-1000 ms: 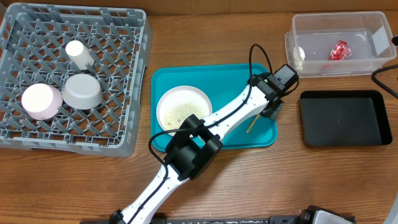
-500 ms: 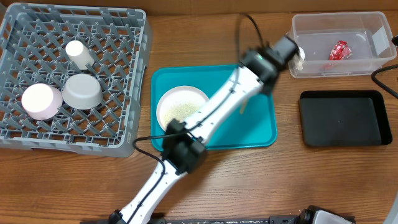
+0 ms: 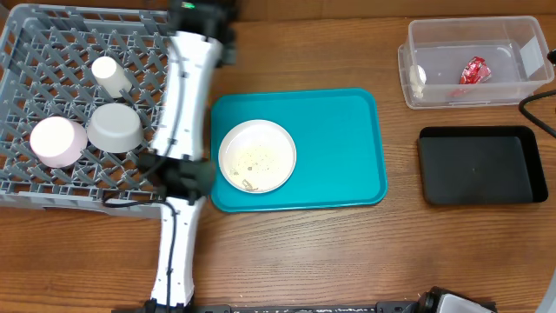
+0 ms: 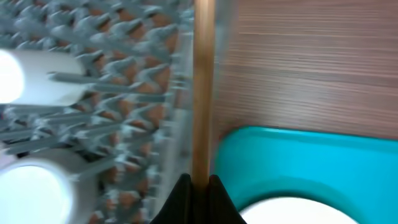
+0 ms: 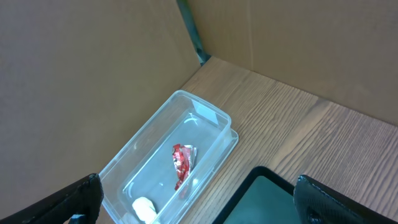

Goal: Sort waste into correct bins and load items into the dishwasher
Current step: 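Carry the second chopstick into the dish rack and release it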

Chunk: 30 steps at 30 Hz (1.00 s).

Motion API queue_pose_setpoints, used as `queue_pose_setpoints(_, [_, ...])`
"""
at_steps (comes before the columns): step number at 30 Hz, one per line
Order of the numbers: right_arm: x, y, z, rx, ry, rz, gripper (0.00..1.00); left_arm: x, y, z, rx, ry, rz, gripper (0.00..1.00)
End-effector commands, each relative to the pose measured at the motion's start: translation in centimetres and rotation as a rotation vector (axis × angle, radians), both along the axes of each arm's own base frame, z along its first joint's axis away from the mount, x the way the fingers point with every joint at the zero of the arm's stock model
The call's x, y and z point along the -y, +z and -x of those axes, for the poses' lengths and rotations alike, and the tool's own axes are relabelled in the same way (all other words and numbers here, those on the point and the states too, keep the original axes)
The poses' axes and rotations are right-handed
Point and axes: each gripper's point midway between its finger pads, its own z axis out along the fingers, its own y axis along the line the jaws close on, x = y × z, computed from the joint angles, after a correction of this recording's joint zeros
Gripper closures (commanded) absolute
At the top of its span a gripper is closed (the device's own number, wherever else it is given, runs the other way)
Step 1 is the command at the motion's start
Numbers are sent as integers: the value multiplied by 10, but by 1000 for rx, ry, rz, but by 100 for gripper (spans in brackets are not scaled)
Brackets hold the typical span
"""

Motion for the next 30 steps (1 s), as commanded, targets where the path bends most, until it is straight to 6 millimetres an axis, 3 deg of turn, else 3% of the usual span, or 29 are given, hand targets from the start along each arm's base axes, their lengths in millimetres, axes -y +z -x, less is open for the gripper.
queue_pose_setpoints(1, [2,1,1,4,-16,6,0,-21,-14,3,-71,-18,52,96])
queue_pose_setpoints(9, [2,1,1,4,-16,6,0,-95,-66,19,-237,134,89,96])
queue_pose_setpoints(12, [2,1,1,4,-16,6,0,-106,-86,23,-292,116,118,96])
queue_pose_setpoints(15, [2,1,1,4,-16,6,0,-102,-95,23,-306,62,186,96])
queue_pose_setpoints(24, [2,1,1,4,-16,6,0,-96,-79,6,-222,12,236,96])
queue_pose_setpoints(30, [2,1,1,4,-16,6,0,-79,-34,-2,-107,-53,314,96])
